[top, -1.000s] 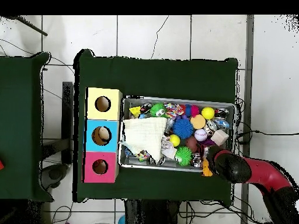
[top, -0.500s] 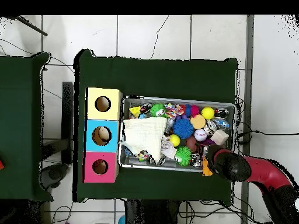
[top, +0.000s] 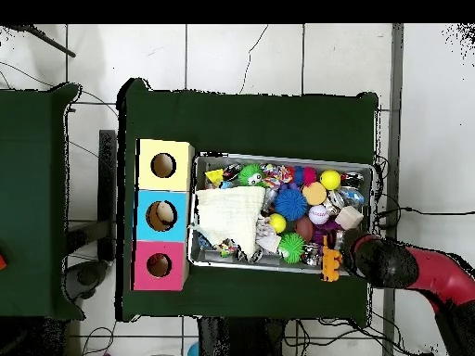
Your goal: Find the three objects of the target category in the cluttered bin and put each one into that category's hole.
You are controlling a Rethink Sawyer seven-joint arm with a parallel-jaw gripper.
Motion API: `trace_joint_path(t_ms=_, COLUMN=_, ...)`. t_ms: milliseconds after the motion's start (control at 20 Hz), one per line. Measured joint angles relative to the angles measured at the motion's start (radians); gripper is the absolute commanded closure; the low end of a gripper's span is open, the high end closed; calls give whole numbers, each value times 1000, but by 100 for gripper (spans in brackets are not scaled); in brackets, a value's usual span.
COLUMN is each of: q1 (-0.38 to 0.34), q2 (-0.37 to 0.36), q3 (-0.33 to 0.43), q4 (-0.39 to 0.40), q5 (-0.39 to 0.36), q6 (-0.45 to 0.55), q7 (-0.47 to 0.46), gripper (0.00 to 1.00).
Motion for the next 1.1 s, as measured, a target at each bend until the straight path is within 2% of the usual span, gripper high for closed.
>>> trace_joint_path(t_ms=450, q1=0, q2=-89, q3=23, q4=1, q5=26, q6=26, q7=0, gripper=0)
trace_joint_path(t_ms=1100, q1=13, q2=-87, q3=31, q4=1, q5=19, q6=26, q7=0, gripper=0)
